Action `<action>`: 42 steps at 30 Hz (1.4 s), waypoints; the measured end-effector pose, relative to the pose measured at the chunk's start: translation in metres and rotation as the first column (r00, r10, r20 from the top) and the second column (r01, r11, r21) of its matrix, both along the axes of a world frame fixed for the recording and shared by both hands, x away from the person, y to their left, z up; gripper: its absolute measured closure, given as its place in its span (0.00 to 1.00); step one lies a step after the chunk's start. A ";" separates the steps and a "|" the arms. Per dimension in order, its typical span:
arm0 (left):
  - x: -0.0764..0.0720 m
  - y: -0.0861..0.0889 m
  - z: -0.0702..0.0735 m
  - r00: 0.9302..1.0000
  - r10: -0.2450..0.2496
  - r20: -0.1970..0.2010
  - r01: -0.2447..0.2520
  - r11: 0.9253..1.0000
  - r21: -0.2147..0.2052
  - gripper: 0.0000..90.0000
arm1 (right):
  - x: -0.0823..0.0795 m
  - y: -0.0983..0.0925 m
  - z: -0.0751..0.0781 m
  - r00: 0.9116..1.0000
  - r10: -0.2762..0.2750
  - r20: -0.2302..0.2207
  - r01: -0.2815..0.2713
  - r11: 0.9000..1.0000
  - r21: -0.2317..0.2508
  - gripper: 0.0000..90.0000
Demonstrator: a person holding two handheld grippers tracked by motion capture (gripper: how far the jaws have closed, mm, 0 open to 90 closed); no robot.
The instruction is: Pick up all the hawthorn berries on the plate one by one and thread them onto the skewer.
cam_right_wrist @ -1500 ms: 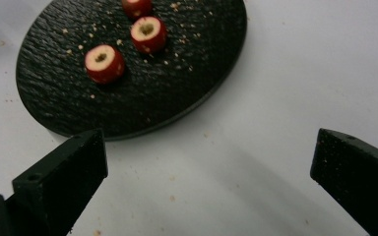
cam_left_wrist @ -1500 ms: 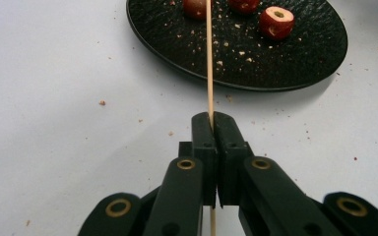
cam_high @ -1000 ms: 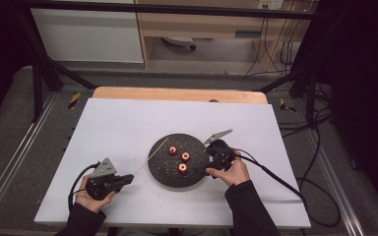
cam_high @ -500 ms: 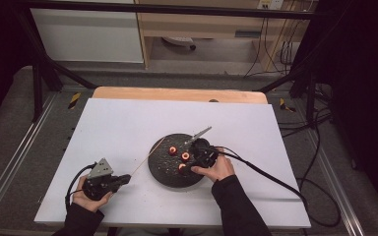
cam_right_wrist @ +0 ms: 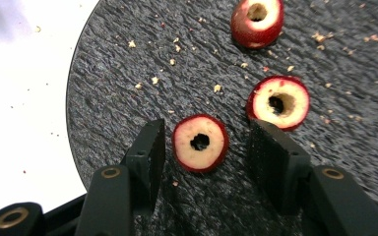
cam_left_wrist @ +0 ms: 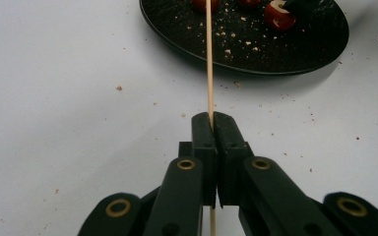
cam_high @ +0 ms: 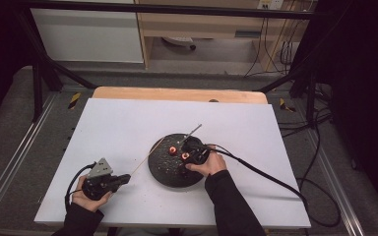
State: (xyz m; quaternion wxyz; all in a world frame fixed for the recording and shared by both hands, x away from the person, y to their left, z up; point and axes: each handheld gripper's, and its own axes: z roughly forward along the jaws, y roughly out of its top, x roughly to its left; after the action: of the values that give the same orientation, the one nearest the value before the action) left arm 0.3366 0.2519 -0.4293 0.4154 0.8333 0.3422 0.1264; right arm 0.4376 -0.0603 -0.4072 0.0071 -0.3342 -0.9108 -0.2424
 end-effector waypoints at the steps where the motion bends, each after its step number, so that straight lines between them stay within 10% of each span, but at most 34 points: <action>1: 0.000 0.000 0.000 1.000 0.001 0.000 -0.001 1.000 0.001 0.98 | 0.001 0.000 -0.001 1.000 -0.004 -0.008 0.004 1.000 -0.002 0.56; 24: 0.000 -0.004 -0.002 1.000 -0.010 -0.002 0.010 1.000 0.010 0.98 | 0.008 0.002 -0.007 0.992 -0.057 -0.113 0.059 0.998 0.017 0.67; 42: -0.004 -0.013 -0.002 1.000 -0.013 0.006 0.013 1.000 0.015 0.98 | -0.009 -0.025 0.022 0.990 -0.140 0.028 0.134 0.978 0.157 0.67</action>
State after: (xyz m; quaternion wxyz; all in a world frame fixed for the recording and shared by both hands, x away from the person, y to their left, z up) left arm 0.3326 0.2391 -0.4316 0.4110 0.8381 0.3346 0.1289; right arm 0.4291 -0.0848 -0.3857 -0.0011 -0.3897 -0.8640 -0.3187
